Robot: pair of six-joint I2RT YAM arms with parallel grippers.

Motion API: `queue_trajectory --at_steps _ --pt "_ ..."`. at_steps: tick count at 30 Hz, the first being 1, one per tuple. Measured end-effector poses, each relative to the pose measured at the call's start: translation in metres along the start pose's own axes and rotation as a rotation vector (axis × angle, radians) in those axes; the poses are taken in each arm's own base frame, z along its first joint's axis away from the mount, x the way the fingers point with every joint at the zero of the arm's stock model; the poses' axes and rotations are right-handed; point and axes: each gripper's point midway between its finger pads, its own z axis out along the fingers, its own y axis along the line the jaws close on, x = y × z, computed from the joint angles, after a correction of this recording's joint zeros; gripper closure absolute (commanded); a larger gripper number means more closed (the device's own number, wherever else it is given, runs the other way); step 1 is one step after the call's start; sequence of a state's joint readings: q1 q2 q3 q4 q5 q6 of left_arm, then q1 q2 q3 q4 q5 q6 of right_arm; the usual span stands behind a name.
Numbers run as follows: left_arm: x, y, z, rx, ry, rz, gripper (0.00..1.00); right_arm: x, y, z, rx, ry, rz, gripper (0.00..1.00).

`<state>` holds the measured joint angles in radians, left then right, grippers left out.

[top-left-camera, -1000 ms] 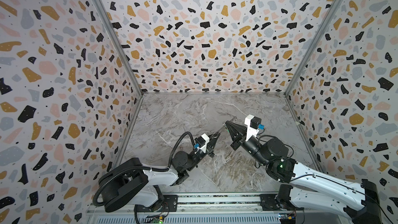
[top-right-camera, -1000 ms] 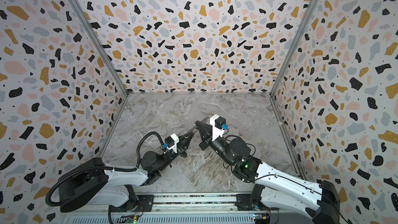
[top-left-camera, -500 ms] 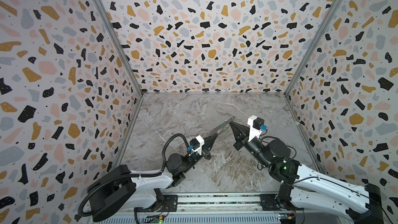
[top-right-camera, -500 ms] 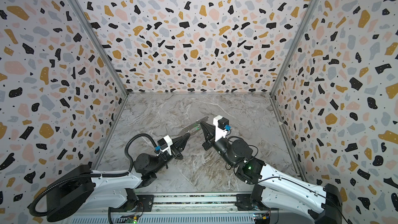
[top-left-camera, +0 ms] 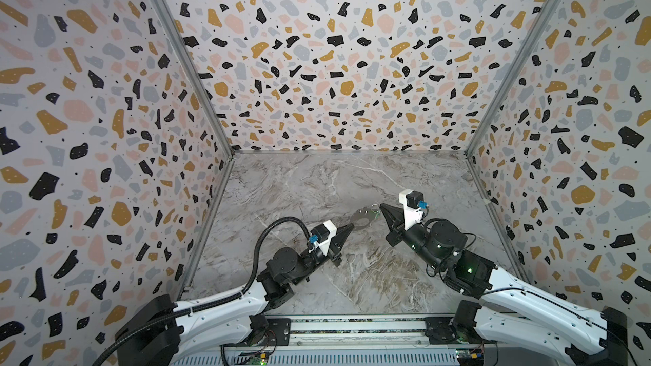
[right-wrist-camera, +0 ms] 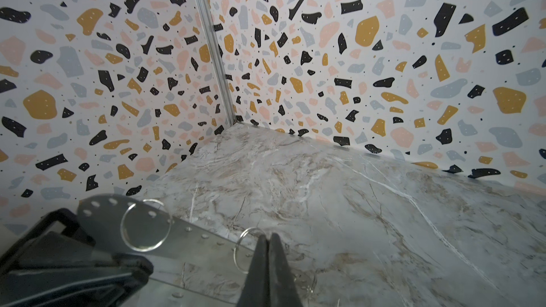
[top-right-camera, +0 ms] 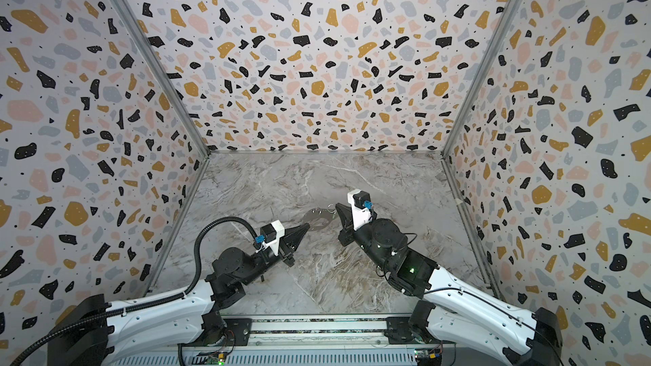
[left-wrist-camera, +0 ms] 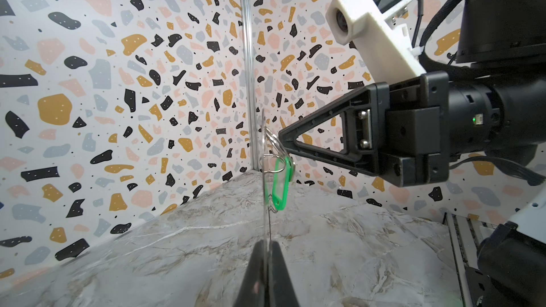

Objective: Attach keys to a key ring
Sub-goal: Insert the key into the keyring.

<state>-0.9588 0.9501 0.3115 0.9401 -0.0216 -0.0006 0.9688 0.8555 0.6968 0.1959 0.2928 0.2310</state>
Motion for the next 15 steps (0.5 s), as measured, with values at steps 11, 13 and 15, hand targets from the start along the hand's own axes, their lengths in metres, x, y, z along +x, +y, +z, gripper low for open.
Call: queue_trajectory --at_steps 11,13,15 --pt "0.008 0.002 0.009 -0.009 0.152 0.012 1.00 0.032 -0.014 0.001 0.027 0.115 0.015 1.00" --pt "0.008 0.001 0.014 -0.004 0.190 0.013 1.00 0.040 -0.020 0.001 0.035 0.133 0.023 1.00" --pt "0.009 0.000 0.019 0.004 0.233 0.014 1.00 0.048 -0.025 0.001 0.040 0.150 0.033 1.00"
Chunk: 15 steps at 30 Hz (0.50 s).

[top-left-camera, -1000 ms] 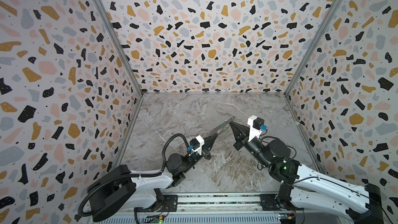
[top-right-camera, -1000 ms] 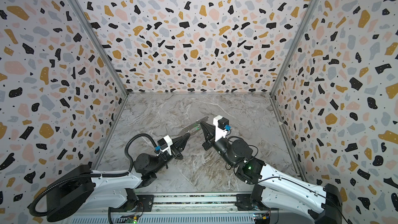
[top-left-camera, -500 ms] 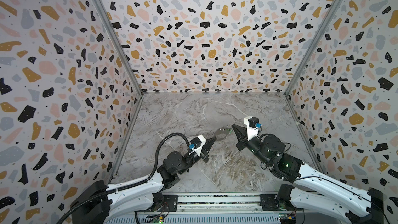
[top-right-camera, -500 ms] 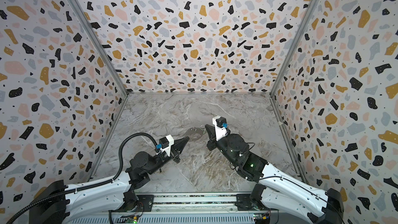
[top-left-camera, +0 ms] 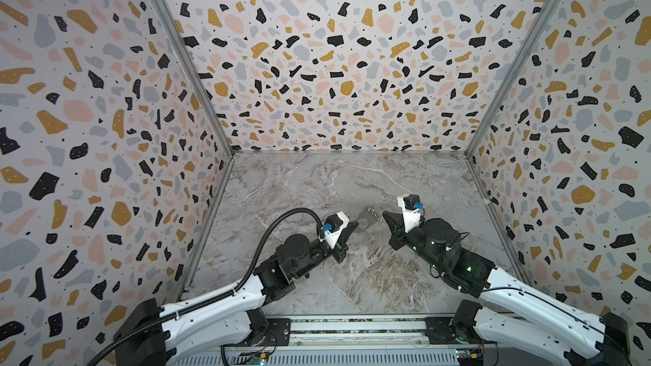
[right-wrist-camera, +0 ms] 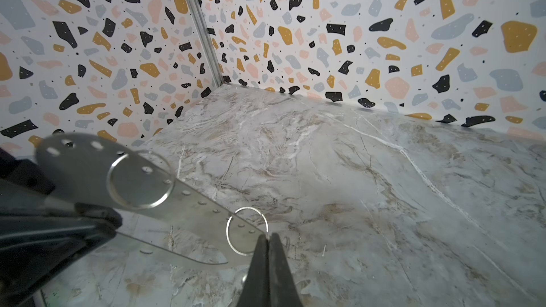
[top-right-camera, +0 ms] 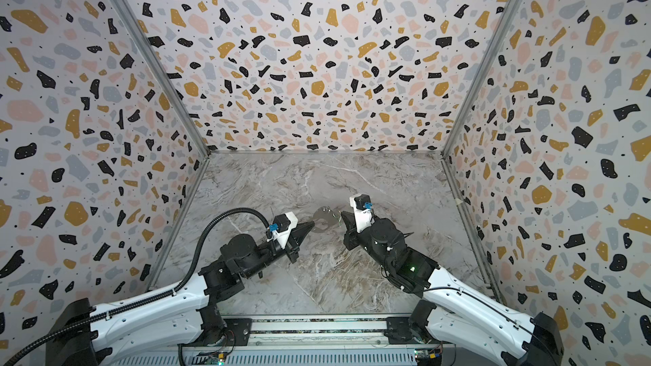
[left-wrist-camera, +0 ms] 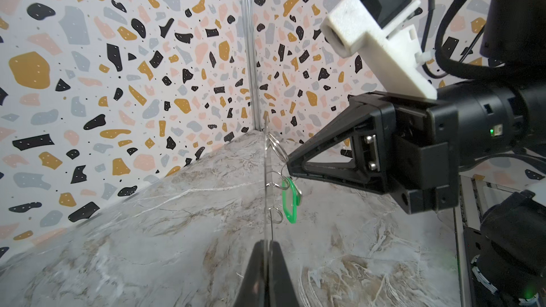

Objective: Attach keys to a key ring
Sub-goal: Insert the key into the keyring.

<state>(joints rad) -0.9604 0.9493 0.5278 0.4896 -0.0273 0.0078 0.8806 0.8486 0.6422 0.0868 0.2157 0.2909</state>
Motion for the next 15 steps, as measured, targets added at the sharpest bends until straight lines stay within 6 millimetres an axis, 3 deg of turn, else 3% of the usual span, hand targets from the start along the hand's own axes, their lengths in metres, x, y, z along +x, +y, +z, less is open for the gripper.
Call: queue_trajectory --at_steps 15 --pt "0.030 -0.007 0.027 0.048 0.330 0.029 1.00 0.056 -0.023 0.007 -0.008 0.116 0.071 1.00"
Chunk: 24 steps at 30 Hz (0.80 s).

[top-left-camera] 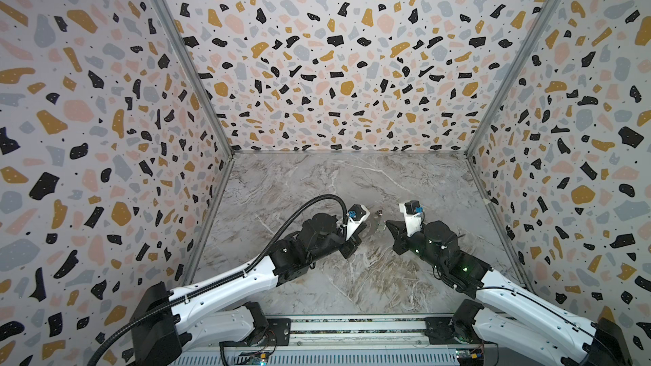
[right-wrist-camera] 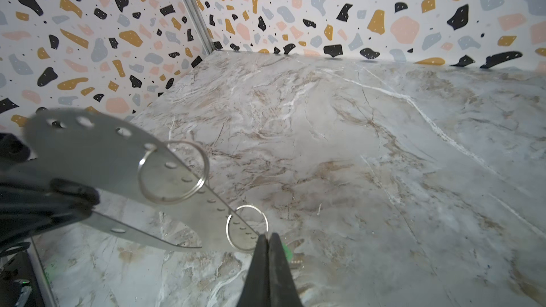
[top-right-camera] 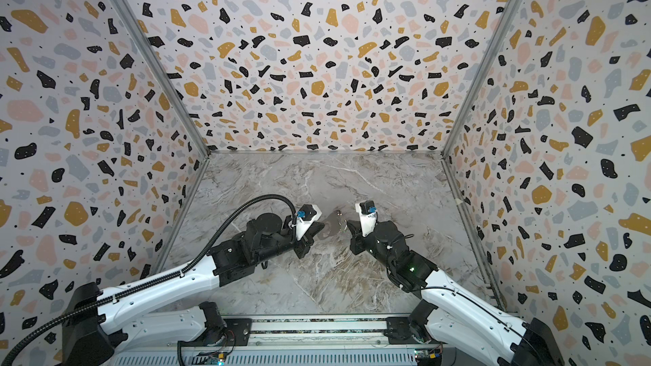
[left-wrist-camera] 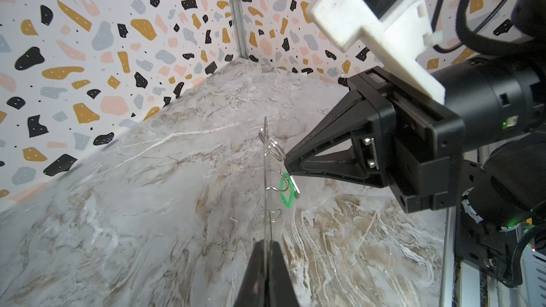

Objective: Attach keys to a key ring
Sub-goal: Insert the key into the keyring.

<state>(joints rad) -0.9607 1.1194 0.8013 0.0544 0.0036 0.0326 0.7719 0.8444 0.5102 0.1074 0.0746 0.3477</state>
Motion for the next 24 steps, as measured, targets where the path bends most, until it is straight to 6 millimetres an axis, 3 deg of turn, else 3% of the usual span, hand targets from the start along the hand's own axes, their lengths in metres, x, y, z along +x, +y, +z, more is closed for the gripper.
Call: queue_trajectory --at_steps 10,24 --pt "0.009 -0.001 0.006 0.008 0.030 0.006 1.00 0.028 0.004 0.003 -0.055 0.049 0.049 1.00" --pt "-0.004 -0.001 0.011 0.068 -0.043 -0.031 1.00 0.033 0.015 0.002 -0.126 0.067 0.053 1.00"
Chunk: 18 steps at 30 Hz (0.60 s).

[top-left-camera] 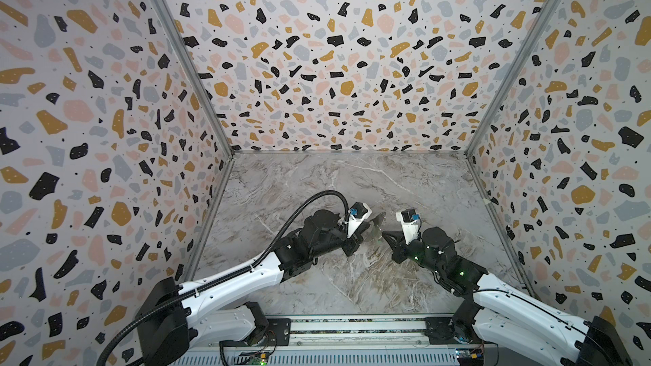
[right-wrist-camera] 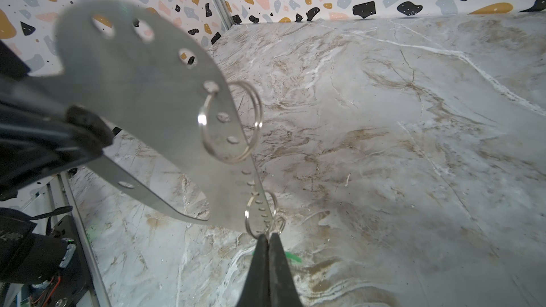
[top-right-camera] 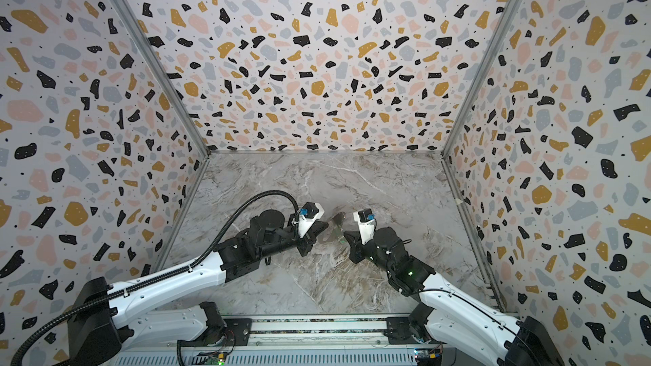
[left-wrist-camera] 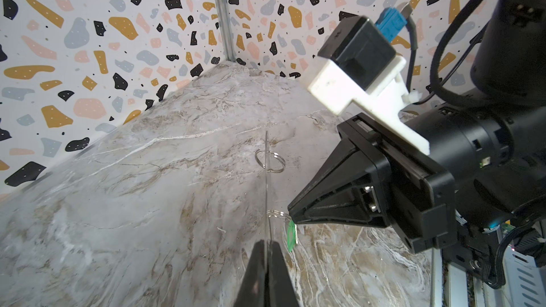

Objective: Attach keys to a key ring
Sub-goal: Insert the key into the keyring, then place the keyring at the center of the table.

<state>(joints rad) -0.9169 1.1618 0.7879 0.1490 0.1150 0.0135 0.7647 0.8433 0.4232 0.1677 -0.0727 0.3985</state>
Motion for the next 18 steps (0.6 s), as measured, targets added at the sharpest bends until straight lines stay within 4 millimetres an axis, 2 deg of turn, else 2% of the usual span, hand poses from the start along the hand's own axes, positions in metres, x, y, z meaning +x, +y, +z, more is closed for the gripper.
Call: queue_trajectory --at_steps 12,18 --pt "0.004 0.004 0.006 0.018 0.006 -0.031 1.00 0.004 0.008 0.000 -0.051 0.021 -0.021 1.00" --pt "0.009 0.013 0.022 0.032 0.075 -0.063 1.00 0.005 -0.005 0.000 0.015 0.023 -0.012 1.00"
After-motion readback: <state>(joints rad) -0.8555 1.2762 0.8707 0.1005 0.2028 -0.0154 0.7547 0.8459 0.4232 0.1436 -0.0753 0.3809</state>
